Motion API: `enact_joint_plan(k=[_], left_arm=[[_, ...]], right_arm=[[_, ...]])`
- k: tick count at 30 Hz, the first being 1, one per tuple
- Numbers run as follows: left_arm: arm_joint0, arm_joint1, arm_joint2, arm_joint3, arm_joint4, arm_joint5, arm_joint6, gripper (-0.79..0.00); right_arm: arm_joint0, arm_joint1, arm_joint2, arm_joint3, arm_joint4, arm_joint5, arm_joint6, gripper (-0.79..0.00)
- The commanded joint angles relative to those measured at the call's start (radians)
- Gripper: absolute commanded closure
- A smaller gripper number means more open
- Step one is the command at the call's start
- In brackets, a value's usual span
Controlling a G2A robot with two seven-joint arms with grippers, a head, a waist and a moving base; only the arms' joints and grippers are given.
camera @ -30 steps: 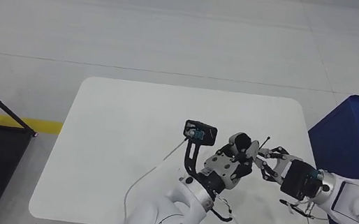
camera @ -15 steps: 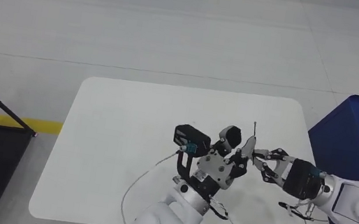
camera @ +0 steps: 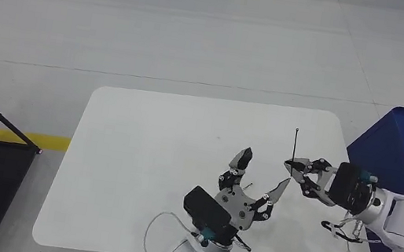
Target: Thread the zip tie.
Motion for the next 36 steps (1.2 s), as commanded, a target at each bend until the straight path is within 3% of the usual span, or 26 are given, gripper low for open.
enact_joint_plan(k=[1, 2, 3, 4, 9, 13, 17, 32, 36], left_arm=[[-0.014, 0.003, 0.026, 0.046, 0.243, 0.03, -0.014, -0.776], [-0.021, 0.004, 0.037, 0.064, 0.273, 0.038, -0.012, -0.656], [-0.026, 0.003, 0.045, 0.084, 0.298, 0.053, -0.021, -0.428], [-0.034, 0.002, 0.052, 0.094, 0.333, 0.078, -0.021, -0.385], [-0.064, -0.004, 0.092, 0.146, 0.448, 0.185, -0.011, -0.36], [-0.091, -0.018, 0.098, 0.183, 0.513, 0.296, -0.057, -0.342], [-0.125, -0.035, 0.114, 0.22, 0.551, 0.345, -0.109, -0.317], [-0.161, -0.069, 0.132, 0.279, 0.547, 0.371, -0.164, -0.151], [-0.157, -0.072, 0.129, 0.281, 0.545, 0.375, -0.156, -0.04]], right_arm=[[0.004, 0.0, 0.0, -0.001, 0.009, -0.002, 0.011, 0.0], [0.006, 0.0, -0.001, -0.002, 0.013, -0.002, 0.016, 0.0], [0.008, 0.0, -0.002, -0.003, 0.015, -0.005, 0.021, 0.0], [0.009, 0.0, -0.003, -0.002, 0.017, -0.007, 0.024, 0.0], [0.018, -0.002, -0.011, 0.004, 0.016, -0.014, 0.036, 0.0], [0.02, -0.003, -0.016, 0.005, 0.006, -0.02, 0.035, 0.0], [0.022, -0.005, -0.021, 0.007, 0.0, -0.024, 0.031, 0.0], [0.031, -0.01, -0.032, 0.017, -0.018, -0.042, 0.023, 0.0], [0.032, -0.011, -0.031, 0.018, -0.018, -0.046, 0.021, 0.0]])
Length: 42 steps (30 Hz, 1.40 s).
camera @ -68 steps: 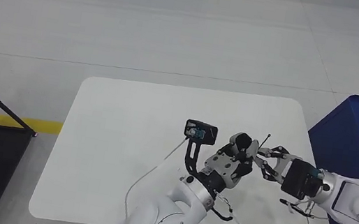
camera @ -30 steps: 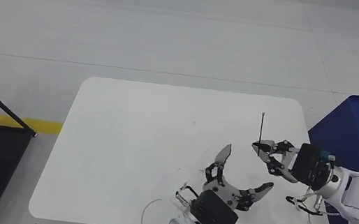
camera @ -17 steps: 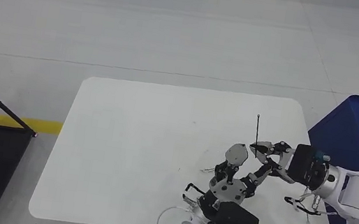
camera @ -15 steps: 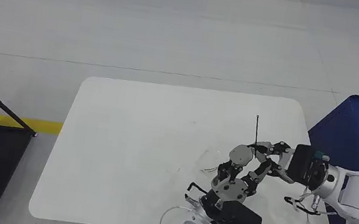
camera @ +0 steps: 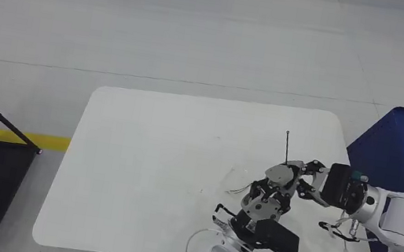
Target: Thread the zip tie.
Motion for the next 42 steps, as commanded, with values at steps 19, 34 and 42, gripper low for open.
enact_joint_plan(k=[19, 34, 42], left_arm=[[0.021, -0.008, -0.012, 0.054, 0.052, 0.01, 0.039, -0.086], [0.017, -0.017, -0.012, 0.053, 0.051, 0.038, 0.05, 0.0], [0.017, -0.017, -0.012, 0.054, 0.047, 0.037, 0.047, 0.0]], right_arm=[[-0.011, -0.004, 0.017, 0.004, 0.009, -0.007, -0.003, 0.0], [-0.029, -0.008, 0.031, -0.006, -0.011, -0.018, -0.011, 0.0], [-0.037, -0.01, 0.031, -0.012, -0.012, -0.026, -0.022, 0.0]])
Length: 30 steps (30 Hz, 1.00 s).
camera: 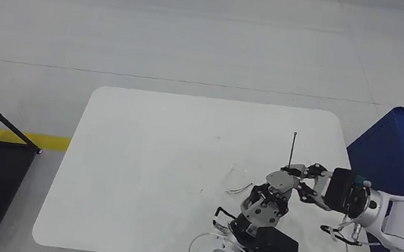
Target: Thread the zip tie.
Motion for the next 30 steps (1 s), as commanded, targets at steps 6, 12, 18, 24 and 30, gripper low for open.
enact_joint_plan(k=[6, 12, 18, 24, 30], left_arm=[[0.005, 0.002, -0.001, 0.013, 0.006, -0.032, -0.016, 0.0], [0.014, 0.008, 0.003, 0.016, 0.016, -0.098, -0.026, 0.0], [0.027, 0.015, -0.003, 0.001, 0.028, -0.134, -0.017, 0.0], [0.032, 0.021, -0.006, 0.002, 0.065, -0.183, -0.03, 0.0], [0.039, 0.026, -0.005, -0.006, 0.084, -0.225, -0.038, 0.0]], right_arm=[[0.006, -0.003, 0.014, 0.025, 0.072, 0.021, -0.025, 0.0], [0.026, -0.002, 0.015, 0.038, 0.122, 0.035, 0.022, 0.0], [0.051, -0.001, 0.008, 0.059, 0.172, 0.041, 0.061, 0.0], [0.065, 0.0, 0.013, 0.068, 0.204, 0.042, 0.087, 0.0], [0.067, 0.001, 0.016, 0.067, 0.215, 0.042, 0.106, 0.0]])
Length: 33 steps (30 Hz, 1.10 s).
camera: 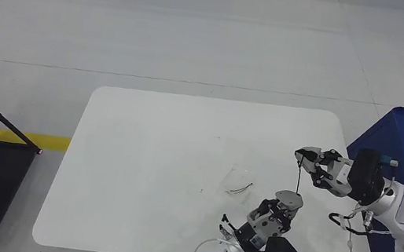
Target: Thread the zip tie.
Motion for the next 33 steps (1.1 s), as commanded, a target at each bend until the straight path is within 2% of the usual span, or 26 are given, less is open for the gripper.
enact_joint_plan(k=[1, 17, 18, 19, 20, 23, 27, 30, 33], left_arm=[[0.002, 0.002, -0.001, -0.005, 0.004, -0.008, 0.002, 0.0], [0.014, 0.011, -0.011, -0.017, 0.021, -0.055, -0.009, 0.0], [0.016, 0.01, -0.014, -0.021, 0.005, -0.051, -0.007, -0.068], [0.016, 0.009, -0.021, -0.026, -0.01, -0.044, -0.01, -0.317], [0.017, 0.008, -0.03, -0.036, -0.034, -0.029, -0.016, -0.767], [0.026, 0.005, -0.066, -0.081, -0.146, -0.002, -0.024, -0.785], [0.038, 0.01, -0.147, -0.165, -0.189, 0.072, -0.031, -0.785], [0.07, 0.024, -0.211, -0.258, -0.174, 0.08, -0.023, -0.785], [0.125, 0.039, -0.264, -0.351, -0.187, 0.044, -0.02, -0.785]], right_arm=[[-0.001, 0.0, -0.001, 0.0, 0.003, 0.0, 0.004, 0.0], [0.003, -0.002, -0.005, -0.006, 0.023, 0.005, 0.021, 0.0], [0.004, -0.003, -0.005, -0.006, 0.024, 0.005, 0.023, 0.0], [0.007, -0.002, -0.003, -0.007, 0.026, 0.005, 0.024, 0.0], [0.008, -0.002, -0.001, -0.008, 0.03, 0.004, 0.025, 0.0], [0.011, 0.0, 0.005, -0.01, 0.048, -0.019, 0.042, 0.0], [0.021, 0.008, 0.0, -0.025, 0.114, -0.055, 0.105, 0.0], [0.03, 0.016, -0.014, -0.046, 0.204, -0.07, 0.164, 0.0], [0.057, 0.027, -0.034, -0.09, 0.301, -0.058, 0.252, 0.0]])
